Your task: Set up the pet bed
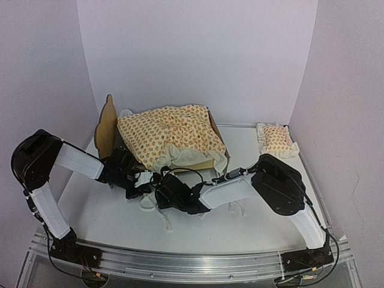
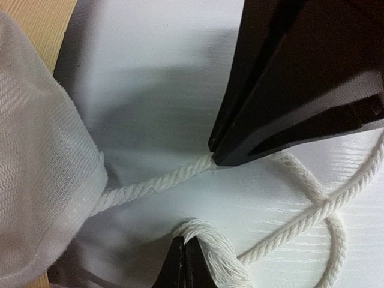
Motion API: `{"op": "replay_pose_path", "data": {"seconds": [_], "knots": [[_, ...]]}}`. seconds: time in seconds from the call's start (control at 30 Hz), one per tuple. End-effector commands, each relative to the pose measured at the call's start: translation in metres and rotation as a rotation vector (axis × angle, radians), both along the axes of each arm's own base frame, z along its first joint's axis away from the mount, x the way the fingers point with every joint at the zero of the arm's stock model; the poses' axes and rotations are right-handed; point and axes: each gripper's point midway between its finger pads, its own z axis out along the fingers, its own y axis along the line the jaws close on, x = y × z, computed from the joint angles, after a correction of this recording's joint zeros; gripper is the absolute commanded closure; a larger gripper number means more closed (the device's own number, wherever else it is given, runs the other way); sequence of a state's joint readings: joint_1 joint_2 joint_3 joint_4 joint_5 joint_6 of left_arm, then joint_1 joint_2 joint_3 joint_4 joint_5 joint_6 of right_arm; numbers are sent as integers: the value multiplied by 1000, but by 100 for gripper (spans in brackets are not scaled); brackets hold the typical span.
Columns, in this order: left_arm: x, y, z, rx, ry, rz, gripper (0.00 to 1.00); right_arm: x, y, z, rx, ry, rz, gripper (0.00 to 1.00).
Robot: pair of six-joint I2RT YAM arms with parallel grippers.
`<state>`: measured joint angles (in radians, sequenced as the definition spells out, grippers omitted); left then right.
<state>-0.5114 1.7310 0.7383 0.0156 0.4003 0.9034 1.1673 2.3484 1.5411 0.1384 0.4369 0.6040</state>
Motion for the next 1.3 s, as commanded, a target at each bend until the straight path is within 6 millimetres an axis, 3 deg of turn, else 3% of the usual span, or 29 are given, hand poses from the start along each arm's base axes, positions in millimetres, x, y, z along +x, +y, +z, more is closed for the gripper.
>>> {"op": "replay_pose_path", "data": {"seconds": [0.0, 0.07, 0.2, 0.3, 0.47, 0.6, 0.7, 0.77, 0.87, 1.03, 1.2, 1.27], "knots": [[-12, 8, -7, 30, 84, 22, 100, -22, -15, -34, -115, 80, 54, 100], [-10, 6, -4, 22, 75, 9, 100, -21, 1, -4, -37, 68, 87, 100], [-5, -1, 3, -6, 68, -6, 100, -19, 25, 78, 227, 19, 106, 100], [0, -8, 13, -34, 81, -6, 100, -21, 28, 115, 347, 6, 103, 100], [-4, -14, 25, -54, 145, -11, 100, -26, 26, 150, 448, -7, 104, 100], [-2, -27, 51, -169, 240, 15, 100, -34, 30, 150, 477, 26, 125, 100], [-3, -42, 84, -327, 411, 34, 100, -46, 34, 150, 496, 51, 144, 100], [-11, -48, 93, -378, 514, 34, 100, -49, 32, 145, 492, 61, 136, 100], [-22, -52, 90, -428, 643, 53, 100, -49, 26, 130, 483, 83, 105, 100], [-31, -54, 82, -461, 692, 50, 100, -51, 24, 106, 450, 102, 101, 100], [-42, -57, 91, -503, 732, -25, 100, -54, 23, 61, 344, 147, 113, 100], [-43, -58, 92, -515, 746, -27, 100, -56, 22, 49, 291, 164, 126, 95]]}}
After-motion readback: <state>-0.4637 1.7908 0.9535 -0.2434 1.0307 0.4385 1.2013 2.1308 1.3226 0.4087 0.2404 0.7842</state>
